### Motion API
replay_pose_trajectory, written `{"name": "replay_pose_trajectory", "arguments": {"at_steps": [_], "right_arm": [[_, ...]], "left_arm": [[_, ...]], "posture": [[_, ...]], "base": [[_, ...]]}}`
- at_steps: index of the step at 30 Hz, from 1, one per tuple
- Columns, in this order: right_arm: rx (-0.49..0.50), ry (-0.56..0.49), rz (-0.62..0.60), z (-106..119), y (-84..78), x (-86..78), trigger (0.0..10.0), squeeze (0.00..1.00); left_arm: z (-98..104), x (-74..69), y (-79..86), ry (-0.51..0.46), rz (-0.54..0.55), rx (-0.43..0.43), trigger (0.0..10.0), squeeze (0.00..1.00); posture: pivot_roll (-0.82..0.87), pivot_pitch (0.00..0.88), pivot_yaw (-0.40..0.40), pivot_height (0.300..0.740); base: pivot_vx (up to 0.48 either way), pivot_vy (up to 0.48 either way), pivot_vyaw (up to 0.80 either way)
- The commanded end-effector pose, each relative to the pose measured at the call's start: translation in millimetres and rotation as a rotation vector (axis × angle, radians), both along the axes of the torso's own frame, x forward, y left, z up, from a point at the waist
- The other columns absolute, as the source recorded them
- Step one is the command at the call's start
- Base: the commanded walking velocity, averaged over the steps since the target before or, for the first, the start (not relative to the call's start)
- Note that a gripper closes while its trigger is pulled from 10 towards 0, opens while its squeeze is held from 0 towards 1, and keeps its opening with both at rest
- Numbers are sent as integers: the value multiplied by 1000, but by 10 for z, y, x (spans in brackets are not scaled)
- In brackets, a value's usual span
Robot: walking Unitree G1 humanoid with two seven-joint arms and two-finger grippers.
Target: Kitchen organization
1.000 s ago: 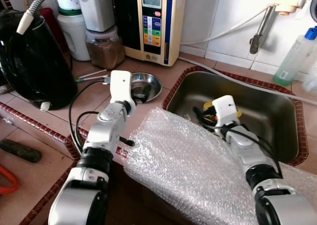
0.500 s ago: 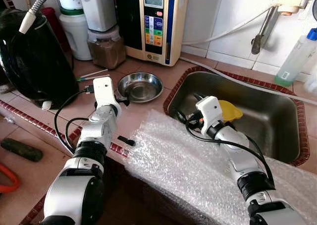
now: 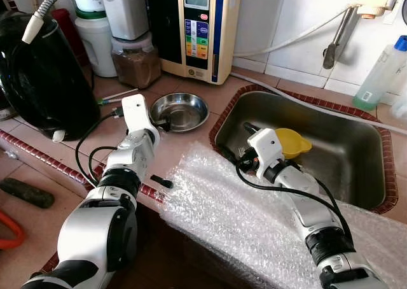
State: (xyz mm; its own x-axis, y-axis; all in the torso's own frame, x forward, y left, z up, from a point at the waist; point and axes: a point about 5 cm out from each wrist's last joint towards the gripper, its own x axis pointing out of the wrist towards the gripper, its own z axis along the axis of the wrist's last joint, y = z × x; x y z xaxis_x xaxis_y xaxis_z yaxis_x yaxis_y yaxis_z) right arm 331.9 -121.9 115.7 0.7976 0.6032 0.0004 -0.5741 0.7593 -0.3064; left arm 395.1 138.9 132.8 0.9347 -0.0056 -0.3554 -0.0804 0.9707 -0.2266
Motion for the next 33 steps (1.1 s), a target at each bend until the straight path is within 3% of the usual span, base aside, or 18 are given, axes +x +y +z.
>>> {"name": "replay_pose_trajectory", "arguments": {"at_steps": [1, 2, 17, 33], "right_arm": [[-17, 13, 31, -14, 33, -24, 10000, 0], [-33, 17, 39, -29, 38, -37, 10000, 0], [-57, 29, 44, -39, 37, -49, 10000, 0], [-74, 34, 53, -29, 47, -27, 10000, 0]], "left_arm": [[50, 25, -29, 4, -12, 8, 2784, 0], [33, 20, -52, 15, -35, 20, 0, 0], [-43, -6, -116, 54, -85, 11, 0, 0], [-112, -42, 120, 46, -57, 13, 0, 0]], "posture": [[43, 0, 62, 740], [43, 0, 62, 740], [43, 0, 67, 740], [59, 0, 53, 740]], "base": [[0, 0, 0], [0, 0, 0], [0, 0, 0], [0, 0, 0]]}}
